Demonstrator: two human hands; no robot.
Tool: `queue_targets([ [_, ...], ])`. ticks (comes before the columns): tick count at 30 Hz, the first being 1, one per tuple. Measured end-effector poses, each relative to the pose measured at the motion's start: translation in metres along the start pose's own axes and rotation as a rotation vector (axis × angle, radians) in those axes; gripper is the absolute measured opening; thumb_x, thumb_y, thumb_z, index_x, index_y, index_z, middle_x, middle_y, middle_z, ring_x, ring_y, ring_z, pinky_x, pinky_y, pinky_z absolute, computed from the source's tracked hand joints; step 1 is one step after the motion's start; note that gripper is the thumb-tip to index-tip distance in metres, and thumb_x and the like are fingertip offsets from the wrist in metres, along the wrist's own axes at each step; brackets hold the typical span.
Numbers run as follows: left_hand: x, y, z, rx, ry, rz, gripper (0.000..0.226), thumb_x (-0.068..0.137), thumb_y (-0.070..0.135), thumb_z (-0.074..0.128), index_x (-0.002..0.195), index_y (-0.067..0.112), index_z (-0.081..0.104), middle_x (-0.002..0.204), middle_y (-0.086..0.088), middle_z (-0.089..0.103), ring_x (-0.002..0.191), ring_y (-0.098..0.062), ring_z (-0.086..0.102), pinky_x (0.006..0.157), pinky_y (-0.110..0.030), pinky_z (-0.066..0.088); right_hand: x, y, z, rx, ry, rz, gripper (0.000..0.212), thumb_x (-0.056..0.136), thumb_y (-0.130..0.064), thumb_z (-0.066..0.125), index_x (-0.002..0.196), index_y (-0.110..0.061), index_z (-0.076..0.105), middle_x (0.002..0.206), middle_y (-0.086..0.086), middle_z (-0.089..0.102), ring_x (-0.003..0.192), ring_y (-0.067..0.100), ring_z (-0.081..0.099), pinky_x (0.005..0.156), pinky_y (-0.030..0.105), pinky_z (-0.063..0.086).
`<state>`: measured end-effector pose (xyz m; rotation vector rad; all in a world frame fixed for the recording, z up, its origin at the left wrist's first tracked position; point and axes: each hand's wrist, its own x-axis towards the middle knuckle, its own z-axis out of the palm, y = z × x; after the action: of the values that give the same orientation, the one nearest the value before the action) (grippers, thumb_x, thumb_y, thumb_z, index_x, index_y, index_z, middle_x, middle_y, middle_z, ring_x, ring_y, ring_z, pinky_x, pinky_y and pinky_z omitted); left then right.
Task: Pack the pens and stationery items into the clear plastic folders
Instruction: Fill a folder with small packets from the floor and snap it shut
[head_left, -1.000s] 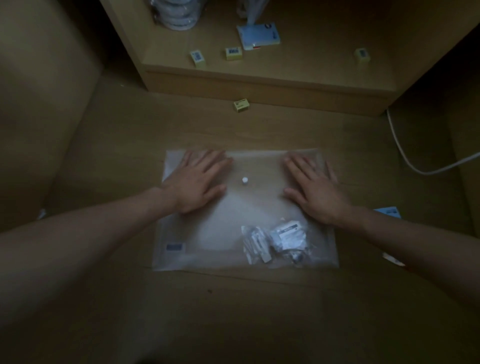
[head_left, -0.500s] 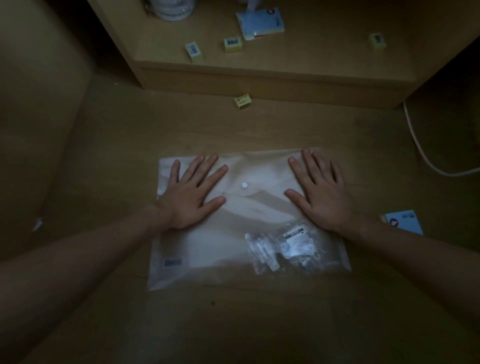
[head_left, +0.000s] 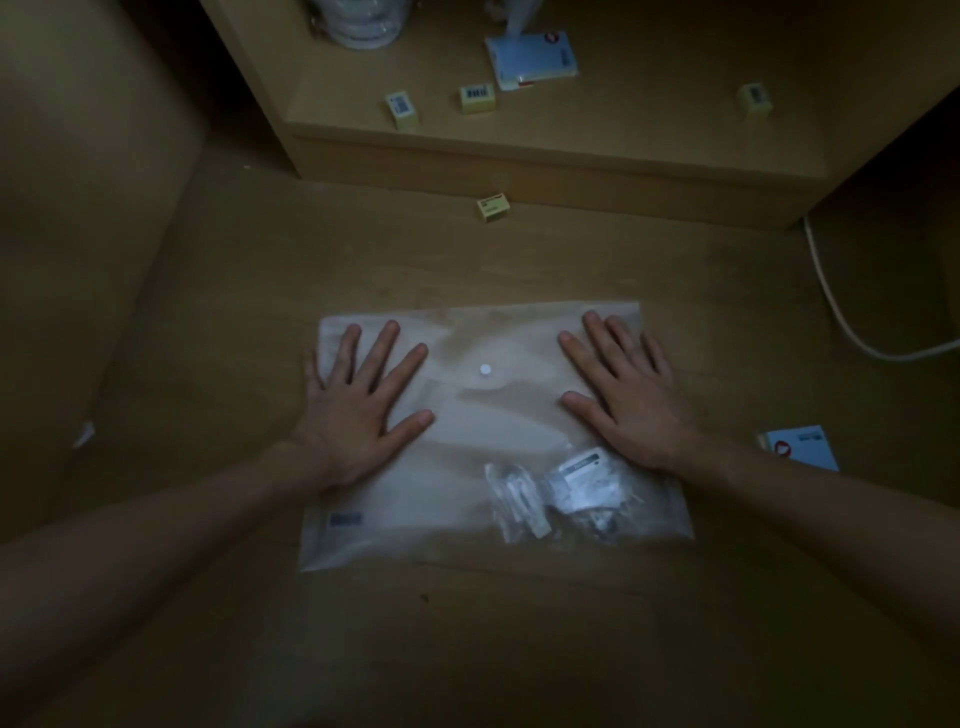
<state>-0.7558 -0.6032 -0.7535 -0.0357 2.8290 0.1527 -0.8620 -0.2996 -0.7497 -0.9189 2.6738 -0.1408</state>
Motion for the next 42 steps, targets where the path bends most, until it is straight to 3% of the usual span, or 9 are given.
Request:
queue_targets([
  [8, 0.003, 0.003, -0.013, 0.010, -0.140, -0.023, 0.078, 0.065, 0.082, -0.007, 0.134, 0.053, -0.028, 0.145, 0.015, -0.038, 0.143, -0.025, -0.024, 0.112, -0.062, -0.003, 0.000, 0.001, 0.005, -0.075, 0.033, 0.005, 0.069, 0.089, -0.067, 0.000, 0.150, -0.035, -0.006, 0.158, -0.003, -0.014, 0.144, 0.014, -0.015, 0.114, 0.036, -0.011],
  [12, 0.003, -0.006, -0.036, -0.008, -0.171, 0.030, 0.095, 0.059, 0.088, -0.010, 0.145, 0.048, -0.009, 0.160, 0.008, -0.011, 0.146, -0.025, -0.005, 0.116, -0.053, 0.004, -0.002, -0.001, -0.005, 0.026, -0.025, -0.003, 0.083, 0.078, -0.077, -0.011, 0.149, -0.035, -0.010, 0.158, -0.002, -0.018, 0.140, 0.009, -0.023, 0.114, 0.033, -0.012],
  [16, -0.013, -0.024, -0.055, -0.138, 0.026, -0.105, 0.071, 0.089, 0.062, 0.025, 0.151, 0.030, 0.014, 0.158, -0.009, 0.015, 0.143, -0.033, 0.017, 0.115, -0.049, 0.021, -0.023, -0.006, -0.023, 0.260, 0.081, 0.107, 0.070, 0.094, -0.054, 0.041, 0.152, -0.023, 0.016, 0.160, 0.010, 0.002, 0.147, 0.020, -0.001, 0.117, 0.036, 0.004],
  [19, -0.035, -0.036, -0.050, -0.229, -0.021, -0.213, 0.065, 0.095, 0.044, 0.044, 0.150, 0.022, 0.018, 0.146, -0.014, 0.035, 0.129, -0.036, 0.041, 0.105, -0.045, 0.036, -0.043, -0.009, -0.035, 0.444, 0.182, 0.339, 0.065, 0.095, -0.032, 0.054, 0.150, -0.015, 0.024, 0.158, 0.013, 0.014, 0.144, 0.027, 0.017, 0.115, 0.036, 0.018],
  [24, -0.060, -0.035, -0.047, -0.266, -0.111, -0.299, 0.057, 0.093, 0.033, 0.055, 0.139, 0.007, 0.032, 0.127, -0.020, 0.051, 0.110, -0.036, 0.054, 0.092, -0.039, 0.044, -0.054, -0.002, -0.034, 0.614, 0.145, 0.588, 0.039, 0.095, -0.027, 0.055, 0.127, -0.006, 0.051, 0.111, 0.013, 0.061, 0.104, 0.031, 0.058, 0.082, 0.032, 0.042],
  [29, -0.050, -0.030, -0.038, -0.648, -0.136, -0.545, 0.040, 0.091, 0.019, 0.061, 0.124, -0.001, 0.051, 0.109, -0.022, 0.064, 0.097, -0.035, 0.063, 0.079, -0.035, 0.051, -0.052, -0.004, -0.036, 0.845, 0.004, 0.657, 0.018, 0.093, -0.011, 0.058, 0.076, -0.007, 0.062, 0.065, 0.004, 0.058, 0.060, 0.020, 0.055, 0.056, 0.024, 0.050],
  [33, -0.046, -0.023, -0.043, -1.005, -0.093, -0.647, 0.010, 0.093, 0.002, 0.055, 0.083, 0.000, 0.056, 0.085, -0.020, 0.059, 0.048, -0.010, 0.061, 0.044, -0.015, 0.050, -0.064, 0.000, -0.040, 1.096, -0.006, 0.761, 0.025, 0.093, -0.006, 0.057, 0.069, -0.010, 0.050, 0.065, 0.010, 0.052, 0.056, 0.018, 0.049, 0.038, 0.015, 0.044],
  [37, -0.037, -0.019, -0.060, -1.130, 0.005, -0.562, 0.012, 0.095, 0.003, 0.050, 0.084, 0.005, 0.052, 0.090, -0.020, 0.052, 0.068, -0.020, 0.055, 0.045, -0.018, 0.053, -0.072, 0.009, -0.048, 1.259, 0.009, 0.742, 0.020, 0.094, -0.007, 0.055, 0.075, -0.011, 0.049, 0.071, 0.009, 0.056, 0.062, 0.018, 0.054, 0.051, 0.021, 0.051],
  [42, -0.019, -0.012, -0.087, -1.186, 0.037, -0.426, 0.021, 0.099, 0.011, 0.043, 0.079, 0.015, 0.042, 0.064, 0.003, 0.068, 0.047, -0.004, 0.063, 0.044, -0.024, 0.052, -0.063, 0.016, -0.074, 1.274, 0.213, 0.700, 0.016, 0.091, -0.003, 0.057, 0.077, -0.010, 0.056, 0.071, 0.008, 0.060, 0.050, 0.005, 0.061, 0.046, 0.015, 0.049],
])
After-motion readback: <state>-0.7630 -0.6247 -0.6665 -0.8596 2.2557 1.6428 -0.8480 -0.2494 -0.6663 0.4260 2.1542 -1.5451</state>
